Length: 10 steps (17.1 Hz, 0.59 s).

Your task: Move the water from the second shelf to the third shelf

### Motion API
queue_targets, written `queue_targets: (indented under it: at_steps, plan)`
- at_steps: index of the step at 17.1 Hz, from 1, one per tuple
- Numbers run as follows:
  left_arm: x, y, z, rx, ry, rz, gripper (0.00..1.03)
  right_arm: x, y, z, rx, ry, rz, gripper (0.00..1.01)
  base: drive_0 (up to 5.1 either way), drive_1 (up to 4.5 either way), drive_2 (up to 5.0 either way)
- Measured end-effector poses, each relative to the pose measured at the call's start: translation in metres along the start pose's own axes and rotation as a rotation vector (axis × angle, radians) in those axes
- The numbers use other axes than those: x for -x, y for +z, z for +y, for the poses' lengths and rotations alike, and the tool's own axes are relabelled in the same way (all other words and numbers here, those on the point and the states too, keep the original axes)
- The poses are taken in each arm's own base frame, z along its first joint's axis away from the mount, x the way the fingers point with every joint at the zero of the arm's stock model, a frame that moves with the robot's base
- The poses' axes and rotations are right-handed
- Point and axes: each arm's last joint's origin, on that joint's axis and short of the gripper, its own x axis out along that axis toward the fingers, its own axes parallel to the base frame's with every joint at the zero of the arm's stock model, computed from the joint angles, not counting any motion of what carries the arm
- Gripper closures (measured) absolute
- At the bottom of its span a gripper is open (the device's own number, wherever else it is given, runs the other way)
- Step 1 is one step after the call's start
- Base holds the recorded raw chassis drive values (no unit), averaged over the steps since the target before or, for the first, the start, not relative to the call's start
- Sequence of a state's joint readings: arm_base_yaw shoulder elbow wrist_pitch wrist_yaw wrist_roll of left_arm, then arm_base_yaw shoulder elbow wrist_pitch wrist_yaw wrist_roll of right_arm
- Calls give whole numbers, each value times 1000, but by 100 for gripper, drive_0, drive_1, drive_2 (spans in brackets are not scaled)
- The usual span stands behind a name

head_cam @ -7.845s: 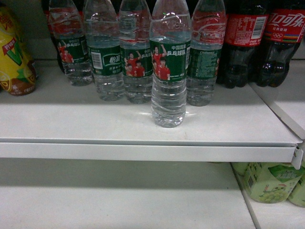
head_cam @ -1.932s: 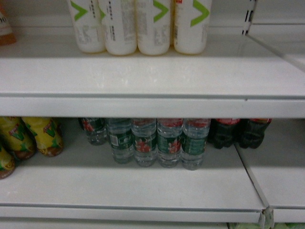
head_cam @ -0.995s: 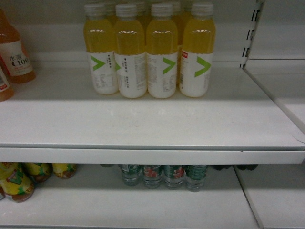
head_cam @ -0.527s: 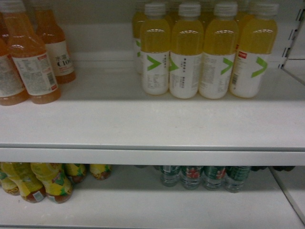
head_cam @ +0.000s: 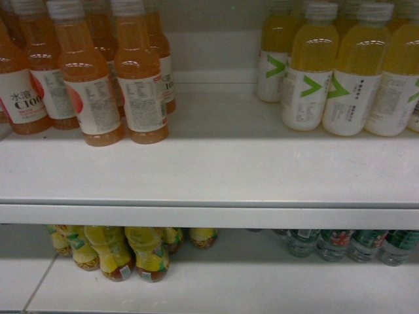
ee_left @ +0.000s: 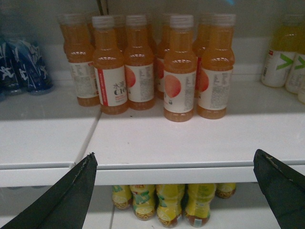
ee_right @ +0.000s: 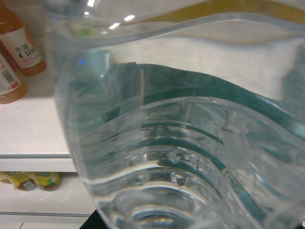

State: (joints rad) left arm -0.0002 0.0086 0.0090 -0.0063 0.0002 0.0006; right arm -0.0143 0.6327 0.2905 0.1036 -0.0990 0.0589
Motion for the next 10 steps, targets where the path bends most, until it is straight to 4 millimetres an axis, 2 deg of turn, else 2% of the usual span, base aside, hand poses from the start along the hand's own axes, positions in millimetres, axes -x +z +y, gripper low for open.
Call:
queue_targets:
  at_steps: [10]
  plan:
    - [0,0,0,0,0,-3,5,0,0,0,0,0,0,62,-482,233,233]
